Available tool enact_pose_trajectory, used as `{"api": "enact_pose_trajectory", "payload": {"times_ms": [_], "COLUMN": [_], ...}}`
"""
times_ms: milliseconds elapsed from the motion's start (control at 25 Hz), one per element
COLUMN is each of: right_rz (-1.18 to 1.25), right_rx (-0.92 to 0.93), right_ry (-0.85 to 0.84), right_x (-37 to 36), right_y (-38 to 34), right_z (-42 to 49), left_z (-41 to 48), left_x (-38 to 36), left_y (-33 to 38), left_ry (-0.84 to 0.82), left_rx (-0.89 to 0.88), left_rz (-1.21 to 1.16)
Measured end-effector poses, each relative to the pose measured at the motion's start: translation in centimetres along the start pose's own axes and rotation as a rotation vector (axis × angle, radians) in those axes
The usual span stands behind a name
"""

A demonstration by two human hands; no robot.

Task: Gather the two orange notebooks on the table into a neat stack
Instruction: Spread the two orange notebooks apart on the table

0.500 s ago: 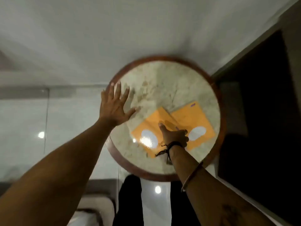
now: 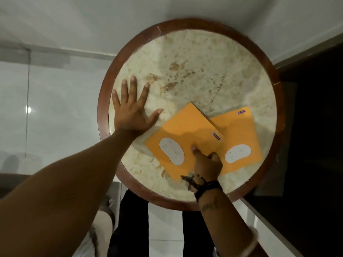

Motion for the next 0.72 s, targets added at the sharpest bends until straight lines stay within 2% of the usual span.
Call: {"api": "enact_pose_trajectory", "payload": {"times_ms": [240,360,480,560,640,720], "right_rz": [-0.061,0.006,-0.118,-0.273,-0.447,-0.533], "right_rx": [0.637,0.657,0.619,0.610,0.615,0.605], "right_ry": [-0.046,-0.143,-0.255,-0.192,-0.034,0.049], "right_x": [1.5,-3.6,-9.6,-10.6,-9.5,-7.5], "right_y": [-14.2,-19.5,-21.6,-21.6,-21.7,-21.3], "right_z": [-0.2,4.5,8.5,9.9,10.5,10.8], "left_z": [-0.1,-0.2,-0.1,0.0,0.1,0.1], "left_x": [0.3,0.2,0.0,-0.3,-0.4,-0.3], "left_y": [-0.2,-0.1,-0.5,-0.7,-0.8,-0.7], "left_ry": [0.052,0.078,0.079,0.063,0.064,0.056], "left_rx": [0.009,-0.004,0.009,0.005,0.003,0.008], "left_rz": [0.042,0.051,0.038,0.028,0.025,0.009]}}
Point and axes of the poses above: each hand's wrist, its own z-axis towards the middle knuckle, its own x-axis out of the back of the hand, y = z × x, the point moved 9 cm from there along z, towards the middle knuckle, and after that the axes turned 3 degrees about -y, right-handed, at the moved point
